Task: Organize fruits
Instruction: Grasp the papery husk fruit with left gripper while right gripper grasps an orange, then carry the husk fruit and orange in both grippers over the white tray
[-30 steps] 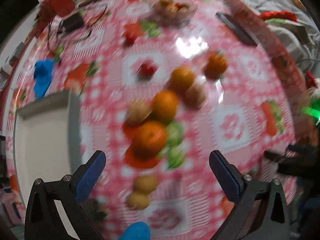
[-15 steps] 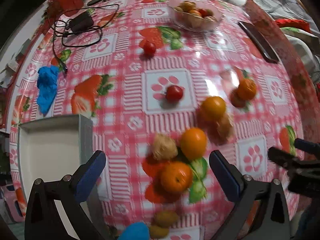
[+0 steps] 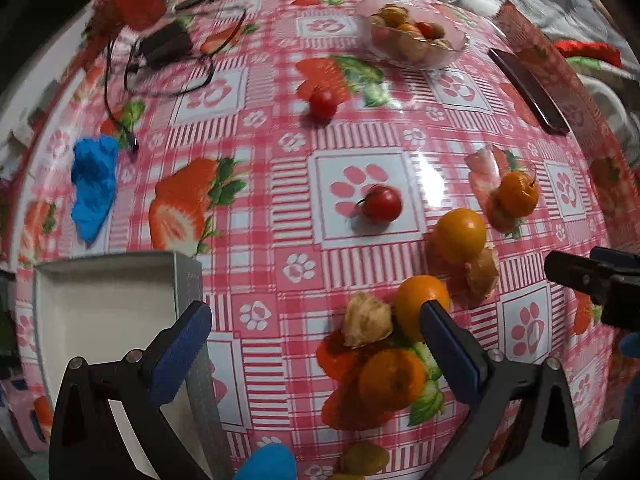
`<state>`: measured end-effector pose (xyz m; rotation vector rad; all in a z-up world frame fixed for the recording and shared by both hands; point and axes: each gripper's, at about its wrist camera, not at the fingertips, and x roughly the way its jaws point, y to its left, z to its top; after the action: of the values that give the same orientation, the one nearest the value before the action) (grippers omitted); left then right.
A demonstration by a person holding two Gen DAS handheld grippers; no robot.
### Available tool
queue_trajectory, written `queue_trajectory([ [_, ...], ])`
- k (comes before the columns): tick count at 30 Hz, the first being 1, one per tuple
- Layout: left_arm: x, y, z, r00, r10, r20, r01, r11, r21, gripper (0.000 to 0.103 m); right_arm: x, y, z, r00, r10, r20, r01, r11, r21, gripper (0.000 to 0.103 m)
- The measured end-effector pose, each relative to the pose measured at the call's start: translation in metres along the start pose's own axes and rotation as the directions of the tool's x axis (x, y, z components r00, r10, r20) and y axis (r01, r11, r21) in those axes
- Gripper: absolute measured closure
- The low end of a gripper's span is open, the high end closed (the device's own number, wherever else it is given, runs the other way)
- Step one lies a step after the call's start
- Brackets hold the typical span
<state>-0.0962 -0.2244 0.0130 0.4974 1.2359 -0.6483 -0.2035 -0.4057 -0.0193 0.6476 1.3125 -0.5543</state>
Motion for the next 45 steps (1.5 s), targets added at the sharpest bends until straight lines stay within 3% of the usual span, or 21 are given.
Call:
queue_trajectory([
  [6, 0.008, 0.016, -0.003, 1.0, 0.004, -0.019, -0.004, 1.0, 0.002, 0.0, -0.006, -0.004, 0.007, 1.0, 0.011, 0.0, -0.011, 1.0, -0.002, 0.0],
  [13, 0.016, -0.011, -0.003, 0.999, 0.011, -0.04, -0.009, 0.998, 0.063, 0.0, 0.0, 0.006, 0.016, 1.0, 0.003, 0.001, -0.003, 1.0, -0.019, 0.0],
  [16, 0.031, -0.015, -0.001, 0.996, 0.011, -0.089, -0.006, 0.999, 0.051, 0.0, 0.002, 0.009, 0.023, 1.0, 0.004, 0.01, -0.004, 1.0, -0.03, 0.0],
  [21, 0.034, -0.01, -0.003, 0.998, -0.003, -0.069, 0.003, 1.0, 0.0, 0.0, 0.01, 0.021, 0.041, 1.0, -0.005, 0.031, 0.007, 0.998, -0.069, 0.0],
  [24, 0.035, -0.009, -0.003, 0.995, 0.0, -0.103, 0.0, 1.0, -0.001, 0.0, 0.018, 0.024, 0.049, 1.0, -0.005, 0.028, 0.008, 0.997, -0.078, 0.0],
  [26, 0.035, -0.009, 0.002, 0.992, 0.0, -0.13, 0.0, 1.0, 0.0, 0.002, 0.023, 0.026, 0.054, 1.0, -0.007, 0.021, 0.009, 0.997, -0.083, 0.008],
  [28, 0.031, -0.012, 0.009, 0.994, -0.005, -0.109, 0.006, 1.0, 0.005, 0.013, 0.029, 0.028, 0.057, 1.0, 0.008, 0.002, -0.007, 0.996, -0.084, 0.034],
  [29, 0.028, -0.015, 0.014, 0.994, -0.007, -0.104, 0.01, 1.0, 0.021, 0.017, 0.029, 0.03, 0.057, 1.0, -0.003, 0.011, 0.004, 0.996, -0.089, 0.036],
  [30, 0.026, -0.018, 0.014, 0.995, -0.014, -0.101, 0.017, 0.999, 0.029, 0.026, 0.029, 0.032, 0.058, 1.0, 0.006, 0.01, -0.005, 0.996, -0.095, 0.045],
  [31, 0.023, -0.021, 0.015, 0.996, -0.014, -0.09, 0.018, 0.999, 0.037, 0.04, 0.028, 0.033, 0.058, 1.0, 0.001, 0.016, 0.001, 0.995, -0.101, 0.059],
  [32, 0.02, -0.024, 0.016, 0.997, -0.017, -0.082, 0.02, 0.999, 0.043, 0.05, 0.027, 0.034, 0.059, 1.0, 0.003, 0.02, -0.001, 0.994, -0.109, 0.065],
  [33, 0.017, -0.025, 0.018, 0.997, -0.027, -0.075, 0.03, 0.999, 0.042, 0.075, 0.026, 0.033, 0.059, 1.0, 0.019, 0.02, -0.017, 0.994, -0.107, 0.065],
  [37, 0.011, -0.016, 0.024, 0.992, -0.102, -0.07, 0.1, 0.995, -0.023, 0.078, 0.016, 0.026, 0.059, 0.998, 0.058, 0.039, -0.055, 0.996, -0.067, 0.065],
  [45, -0.037, 0.007, 0.018, 0.988, -0.155, 0.002, 0.155, 0.986, -0.061, 0.077, -0.014, 0.021, 0.04, 0.992, 0.111, 0.062, -0.107, 0.992, -0.062, 0.065],
])
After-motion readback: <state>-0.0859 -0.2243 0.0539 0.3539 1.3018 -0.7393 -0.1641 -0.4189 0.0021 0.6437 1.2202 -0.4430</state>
